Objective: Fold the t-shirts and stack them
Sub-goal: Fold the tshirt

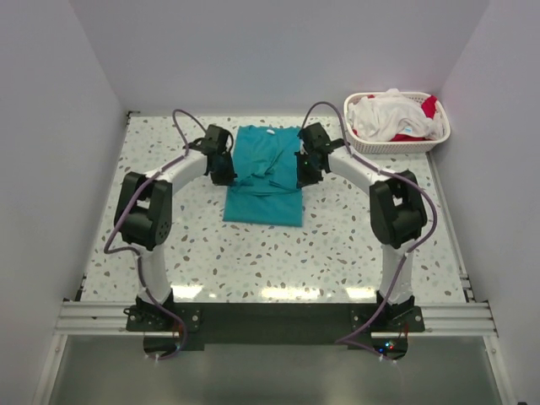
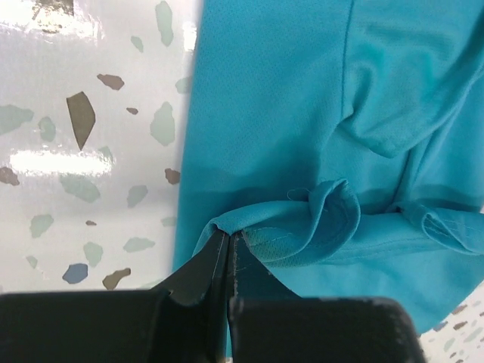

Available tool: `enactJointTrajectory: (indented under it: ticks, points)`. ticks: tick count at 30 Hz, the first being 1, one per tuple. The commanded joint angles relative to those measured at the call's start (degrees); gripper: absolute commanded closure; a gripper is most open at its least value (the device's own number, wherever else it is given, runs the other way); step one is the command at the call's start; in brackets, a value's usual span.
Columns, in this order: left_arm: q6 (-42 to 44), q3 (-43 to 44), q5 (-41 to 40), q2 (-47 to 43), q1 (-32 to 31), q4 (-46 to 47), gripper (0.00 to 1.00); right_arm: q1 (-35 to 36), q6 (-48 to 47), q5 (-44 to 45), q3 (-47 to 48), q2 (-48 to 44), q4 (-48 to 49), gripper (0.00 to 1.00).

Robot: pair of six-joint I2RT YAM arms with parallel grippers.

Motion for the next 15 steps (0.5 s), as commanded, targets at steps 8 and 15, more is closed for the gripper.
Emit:
enactJointTrajectory:
  ticks: [8,15]
  points:
    - [0.03,2.05,-4.52,2.54,1.30,3.48,0.71,-1.04,-0.93,1.50,3.34,2.49,4.01,0.68]
    - [-0.32,1.09,-6.63,-4.83,1.21,0.49,0.31,0.18,-4.36,3.97,2.12,-5.06,4.09,0.56]
